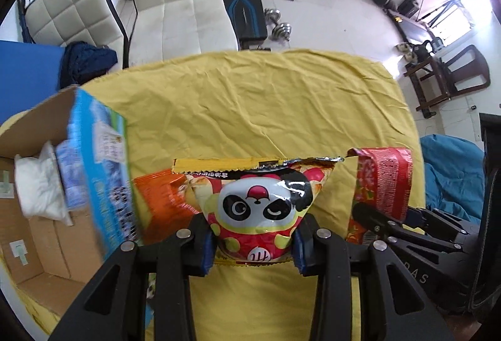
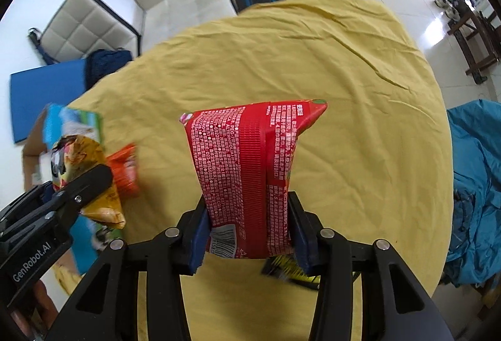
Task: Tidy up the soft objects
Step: 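Carry both bags into the box beside the earlier packs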
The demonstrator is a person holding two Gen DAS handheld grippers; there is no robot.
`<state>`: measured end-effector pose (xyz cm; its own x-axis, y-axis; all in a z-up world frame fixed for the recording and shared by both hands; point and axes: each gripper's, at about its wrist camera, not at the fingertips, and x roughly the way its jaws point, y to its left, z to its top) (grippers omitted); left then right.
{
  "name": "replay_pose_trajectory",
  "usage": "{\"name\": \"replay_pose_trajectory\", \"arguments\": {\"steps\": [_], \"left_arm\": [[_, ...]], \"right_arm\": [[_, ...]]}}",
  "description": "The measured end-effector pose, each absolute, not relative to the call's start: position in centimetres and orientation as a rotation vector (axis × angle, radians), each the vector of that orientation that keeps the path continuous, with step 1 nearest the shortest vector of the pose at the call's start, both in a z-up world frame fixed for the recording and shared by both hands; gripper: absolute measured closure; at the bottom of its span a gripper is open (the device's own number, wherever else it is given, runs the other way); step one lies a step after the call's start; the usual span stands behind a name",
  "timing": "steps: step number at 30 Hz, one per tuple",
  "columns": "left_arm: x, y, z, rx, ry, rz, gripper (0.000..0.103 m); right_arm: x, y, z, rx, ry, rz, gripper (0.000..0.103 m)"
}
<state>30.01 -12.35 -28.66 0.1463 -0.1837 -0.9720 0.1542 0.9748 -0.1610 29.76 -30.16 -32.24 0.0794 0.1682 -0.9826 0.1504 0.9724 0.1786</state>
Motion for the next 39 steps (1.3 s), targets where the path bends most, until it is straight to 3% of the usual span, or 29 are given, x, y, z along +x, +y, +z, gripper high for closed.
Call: {"name": "replay_pose_trajectory", "arguments": {"steps": [12,21,27,39], "left_arm": [[26.2,-4.7,-21.7,-0.122,1.292,-0.249,0.068],[24.7,6.9,-20.5,-0.176,1.267,-0.132,0.068],[24.6,15.2,-22.0,-0.178,1.291,-0.008,0.068],[28.9,25.2,-31.7,-0.137,1.424,0.174,0.068]], "right_arm": [[24.8,-23.9,-22.1,0.254,1.38,0.152,0.056],[24.5,-12.8,-19.7,0.214,1.366,0.279,0.056],[24.7,-4.5,-20.8,0.165,1.394,0.33,0.056],[27.3,3.4,-30.9,0.072,1.559,0.263,0.056]]}}
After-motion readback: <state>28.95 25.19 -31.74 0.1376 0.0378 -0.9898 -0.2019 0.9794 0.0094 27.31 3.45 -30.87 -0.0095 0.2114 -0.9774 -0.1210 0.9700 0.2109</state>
